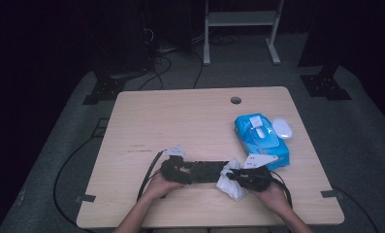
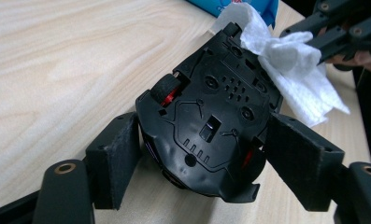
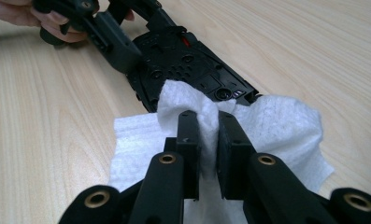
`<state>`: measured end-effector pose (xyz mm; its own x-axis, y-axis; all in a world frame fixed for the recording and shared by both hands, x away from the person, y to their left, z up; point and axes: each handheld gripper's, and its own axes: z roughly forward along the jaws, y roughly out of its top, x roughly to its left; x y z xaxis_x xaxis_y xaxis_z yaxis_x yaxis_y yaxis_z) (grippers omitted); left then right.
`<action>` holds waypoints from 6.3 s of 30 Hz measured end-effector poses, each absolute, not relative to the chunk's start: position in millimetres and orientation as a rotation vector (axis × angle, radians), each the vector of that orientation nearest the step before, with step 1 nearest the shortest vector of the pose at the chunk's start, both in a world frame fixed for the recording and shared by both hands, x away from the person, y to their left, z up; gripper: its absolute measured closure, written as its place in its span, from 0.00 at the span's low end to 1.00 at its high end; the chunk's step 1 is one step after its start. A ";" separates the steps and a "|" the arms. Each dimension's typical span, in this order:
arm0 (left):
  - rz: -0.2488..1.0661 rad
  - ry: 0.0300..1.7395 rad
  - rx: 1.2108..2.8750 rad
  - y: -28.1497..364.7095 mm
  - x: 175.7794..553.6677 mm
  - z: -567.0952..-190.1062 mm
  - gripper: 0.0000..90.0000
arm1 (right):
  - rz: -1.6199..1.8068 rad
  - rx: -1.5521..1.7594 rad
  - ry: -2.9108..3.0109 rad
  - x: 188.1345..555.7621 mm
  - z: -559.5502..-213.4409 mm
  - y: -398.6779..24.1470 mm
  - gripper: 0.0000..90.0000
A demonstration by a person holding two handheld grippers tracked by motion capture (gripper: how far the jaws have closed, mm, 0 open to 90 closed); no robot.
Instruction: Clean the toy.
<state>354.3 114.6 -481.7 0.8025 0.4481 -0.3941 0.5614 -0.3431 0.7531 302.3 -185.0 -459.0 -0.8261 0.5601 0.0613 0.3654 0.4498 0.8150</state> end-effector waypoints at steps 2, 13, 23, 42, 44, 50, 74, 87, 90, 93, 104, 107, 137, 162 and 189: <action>-0.176 0.772 1.959 117.1 357.4 -482.9 0.35 | 1.315 0.801 2.485 302.2 -459.1 -185.1 0.89; -0.167 0.782 1.978 113.5 355.0 -484.4 0.41 | 1.302 0.720 2.484 297.7 -459.1 -183.7 0.90; -0.042 0.708 2.008 110.7 343.3 -480.0 0.45 | 1.278 0.758 2.472 297.0 -457.6 -189.0 0.90; -0.062 0.740 2.062 109.3 337.5 -479.0 0.51 | 1.298 0.792 2.445 295.1 -459.6 -198.5 0.90; -0.029 0.719 2.070 108.4 335.3 -478.1 0.51 | 1.311 0.785 2.441 294.5 -460.4 -199.6 0.90; 0.128 0.618 2.109 103.8 324.4 -474.4 0.51 | 1.311 0.745 2.444 288.6 -460.5 -200.7 0.91; 0.160 0.525 2.077 101.8 314.1 -475.0 0.64 | 1.365 0.743 2.514 276.6 -466.7 -206.4 0.92; 0.152 0.432 2.120 81.7 314.5 -476.3 0.47 | 1.294 0.769 2.555 278.3 -472.4 -205.2 0.91; 0.175 0.390 2.125 81.7 311.8 -476.5 0.60 | 1.316 0.782 2.550 280.1 -471.2 -205.6 0.91; 0.247 0.389 2.133 83.2 310.4 -474.6 0.70 | 1.354 0.801 2.541 283.9 -468.8 -207.2 0.91; 0.320 0.459 2.102 99.0 314.1 -473.7 0.73 | 1.491 0.822 2.452 289.3 -446.0 -208.4 0.91; 0.333 0.460 2.108 98.9 313.1 -473.0 0.73 | 1.524 0.784 2.433 292.0 -437.2 -197.8 0.91; 0.280 0.481 2.084 102.3 320.0 -472.8 0.71 | 1.485 0.706 2.466 322.6 -435.2 -107.9 0.91; 0.286 0.480 2.083 100.9 319.0 -471.5 0.72 | 1.385 0.889 2.353 335.2 -433.3 -149.5 0.91; 0.269 0.471 2.080 103.4 319.2 -468.0 0.72 | 1.366 0.822 2.395 329.9 -431.5 -140.0 0.91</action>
<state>319.2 103.4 -468.0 0.9016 0.4325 0.0041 0.2229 -0.4727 0.8526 329.9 -140.0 -431.5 -0.8049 0.5914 0.0491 0.3434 0.3967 0.8513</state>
